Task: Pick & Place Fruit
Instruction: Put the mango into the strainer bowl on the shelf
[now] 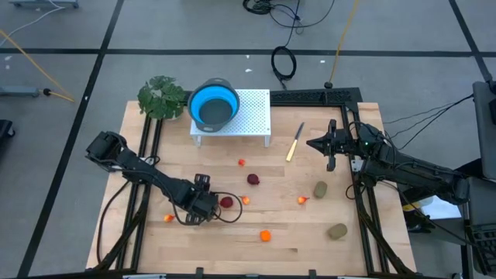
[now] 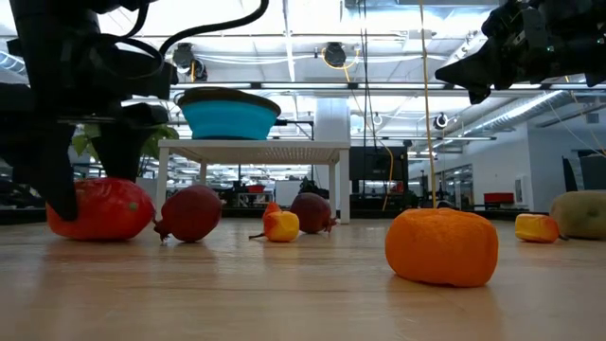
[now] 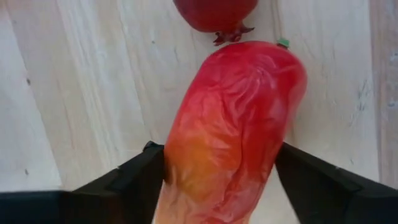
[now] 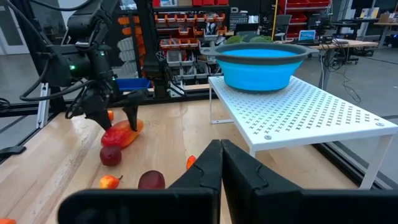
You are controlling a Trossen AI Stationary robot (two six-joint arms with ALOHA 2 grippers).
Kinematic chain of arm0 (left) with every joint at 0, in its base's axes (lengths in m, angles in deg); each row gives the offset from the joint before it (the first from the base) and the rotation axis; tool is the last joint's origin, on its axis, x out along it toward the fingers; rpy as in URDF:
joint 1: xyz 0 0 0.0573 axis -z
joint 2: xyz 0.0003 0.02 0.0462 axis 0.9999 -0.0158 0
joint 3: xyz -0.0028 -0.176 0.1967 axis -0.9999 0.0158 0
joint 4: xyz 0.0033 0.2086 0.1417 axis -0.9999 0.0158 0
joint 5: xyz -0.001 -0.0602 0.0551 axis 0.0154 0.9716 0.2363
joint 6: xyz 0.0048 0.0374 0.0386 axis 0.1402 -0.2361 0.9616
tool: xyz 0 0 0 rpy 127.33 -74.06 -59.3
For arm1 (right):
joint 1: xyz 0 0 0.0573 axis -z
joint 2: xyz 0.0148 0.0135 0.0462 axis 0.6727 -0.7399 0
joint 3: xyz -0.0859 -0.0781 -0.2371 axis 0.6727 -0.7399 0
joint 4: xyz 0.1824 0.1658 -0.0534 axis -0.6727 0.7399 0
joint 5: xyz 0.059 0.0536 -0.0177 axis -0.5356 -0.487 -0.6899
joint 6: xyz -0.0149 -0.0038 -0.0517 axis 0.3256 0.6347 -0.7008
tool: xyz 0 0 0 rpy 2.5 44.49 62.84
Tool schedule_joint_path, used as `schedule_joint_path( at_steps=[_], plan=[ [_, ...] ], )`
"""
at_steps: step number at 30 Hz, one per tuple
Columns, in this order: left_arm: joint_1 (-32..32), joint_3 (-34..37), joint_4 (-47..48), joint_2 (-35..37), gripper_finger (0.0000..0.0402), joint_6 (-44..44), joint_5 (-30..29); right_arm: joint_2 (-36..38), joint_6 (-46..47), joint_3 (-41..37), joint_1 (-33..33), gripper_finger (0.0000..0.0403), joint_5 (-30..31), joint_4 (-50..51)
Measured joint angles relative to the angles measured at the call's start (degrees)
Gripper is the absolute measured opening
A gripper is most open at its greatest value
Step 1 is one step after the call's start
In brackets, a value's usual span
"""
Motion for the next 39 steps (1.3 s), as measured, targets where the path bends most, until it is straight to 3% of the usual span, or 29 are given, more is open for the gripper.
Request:
schedule_joint_path(
  at_steps=[7,16,24,30,39],
  plan=[
    [0.0,-0.46,0.17,0.04,0.0197,-1.34,-0.03,-0.02,0.0,0.0,0.0,0.0,0.0,0.0],
    [-2.28,-8.86,15.1,1.5,0.022,-5.13,0.3,0.0,0.02,0.0,0.02,0.0,0.0,0.0],
    [-4.45,-16.18,14.72,9.98,0.0222,-7.17,-0.92,0.0,0.02,-0.02,0.01,0.0,0.0,0.0],
    [-5.09,-17.29,2.26,18.79,0.0222,-7.45,-7.18,0.0,0.02,-0.02,0.01,0.0,0.0,0.0],
    [-5.09,-17.29,-20.85,25.33,0.0223,1.16,-8.53,0.0,0.02,-0.02,0.02,0.0,0.0,0.0]
  ],
)
